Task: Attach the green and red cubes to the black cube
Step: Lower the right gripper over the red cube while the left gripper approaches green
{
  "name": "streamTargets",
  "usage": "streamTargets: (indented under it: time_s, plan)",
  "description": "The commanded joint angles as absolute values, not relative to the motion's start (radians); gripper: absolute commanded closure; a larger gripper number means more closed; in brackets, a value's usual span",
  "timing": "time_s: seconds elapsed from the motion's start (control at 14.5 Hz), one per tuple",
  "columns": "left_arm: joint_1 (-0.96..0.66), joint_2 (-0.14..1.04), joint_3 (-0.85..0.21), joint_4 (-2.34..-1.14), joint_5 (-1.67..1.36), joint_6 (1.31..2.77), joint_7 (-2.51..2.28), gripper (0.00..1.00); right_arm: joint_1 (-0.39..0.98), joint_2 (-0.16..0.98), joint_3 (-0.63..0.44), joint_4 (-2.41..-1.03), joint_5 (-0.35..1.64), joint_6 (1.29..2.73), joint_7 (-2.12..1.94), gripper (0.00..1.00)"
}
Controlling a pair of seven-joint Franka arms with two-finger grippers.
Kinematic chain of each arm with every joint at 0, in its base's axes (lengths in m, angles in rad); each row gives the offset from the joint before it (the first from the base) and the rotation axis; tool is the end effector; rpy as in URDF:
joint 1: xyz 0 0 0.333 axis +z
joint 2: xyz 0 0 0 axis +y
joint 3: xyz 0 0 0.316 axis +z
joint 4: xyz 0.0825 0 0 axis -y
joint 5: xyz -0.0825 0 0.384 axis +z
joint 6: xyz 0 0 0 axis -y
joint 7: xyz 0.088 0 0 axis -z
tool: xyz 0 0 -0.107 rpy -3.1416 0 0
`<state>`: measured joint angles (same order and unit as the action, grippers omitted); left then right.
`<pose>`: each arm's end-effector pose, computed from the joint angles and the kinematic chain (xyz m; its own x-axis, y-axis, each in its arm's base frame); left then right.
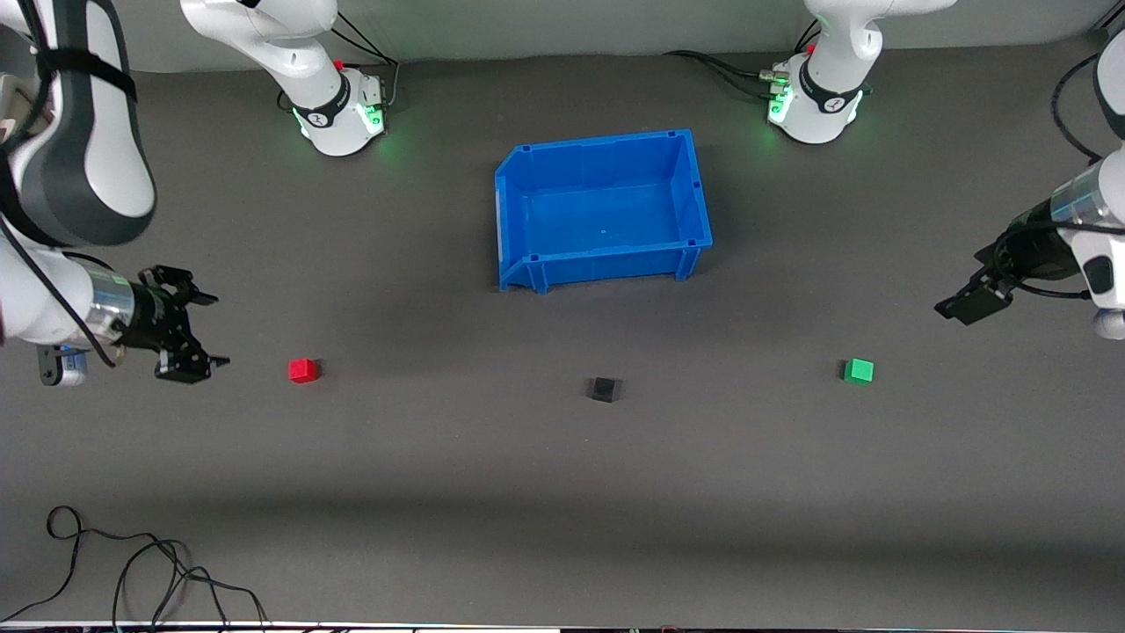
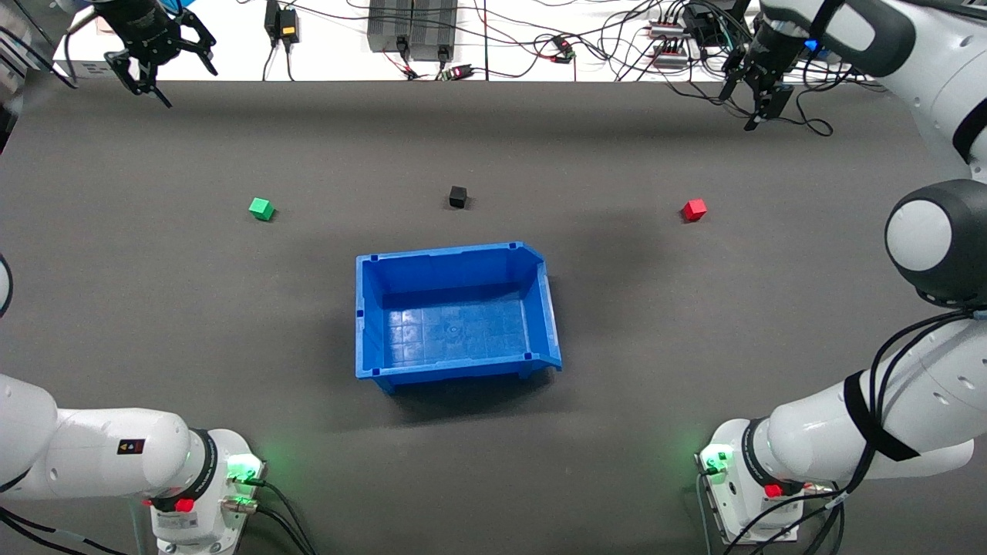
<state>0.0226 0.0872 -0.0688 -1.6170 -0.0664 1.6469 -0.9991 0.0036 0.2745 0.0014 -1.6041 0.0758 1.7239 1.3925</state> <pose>0.5821 -0.0320 0.5598 0.5708 0.8160 -0.0913 0.8189 -0.5739 -0.0093 0.6265 0.0100 0.4581 0.1575 -0.9826 -0.0988 -0.9755 -0.1704 0.1392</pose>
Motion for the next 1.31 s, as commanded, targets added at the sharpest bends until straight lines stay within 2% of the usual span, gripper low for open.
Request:
streamTargets:
  time_s: [0.0, 0.21, 0.41, 0.62, 0.83, 0.97, 1.24]
  plan:
    - [0.031, 0.09, -0.064, -1.618, -0.083, 1.637, -1.214, 0.0, -0.003, 0.284, -0.023, -1.708, 0.077, 1.849, 1.486, 0.0]
    - [0.129, 0.086, -0.063, -1.663, -0.219, 1.637, -1.275, 0.0, 0.002, 0.368, -0.028, -1.755, 0.071, 1.919, 1.528, 0.03]
    - [0.179, 0.08, -0.063, -1.761, -0.27, 1.696, -1.275, 0.0, 0.002, 0.429, -0.029, -1.794, 0.064, 2.005, 1.516, 0.05]
    - [0.213, 0.068, -0.063, -1.917, -0.343, 1.83, -1.258, 0.0, 0.009, 0.437, -0.028, -1.928, -0.023, 2.185, 1.499, 0.05]
    - [0.227, 0.077, -0.063, -2.046, -0.409, 1.983, -1.175, 0.0, 0.011, 0.471, -0.028, -1.951, -0.032, 2.253, 1.494, 0.05]
    - [0.254, 0.095, -0.063, -2.123, -0.497, 2.087, -1.097, 0.0, 0.026, 0.474, -0.028, -2.0, -0.038, 2.336, 1.49, 0.09]
    - [0.259, 0.205, -0.064, -2.169, -0.575, 2.226, -0.947, 0.0, 0.038, 0.494, -0.029, -2.003, -0.127, 2.358, 1.489, 0.12]
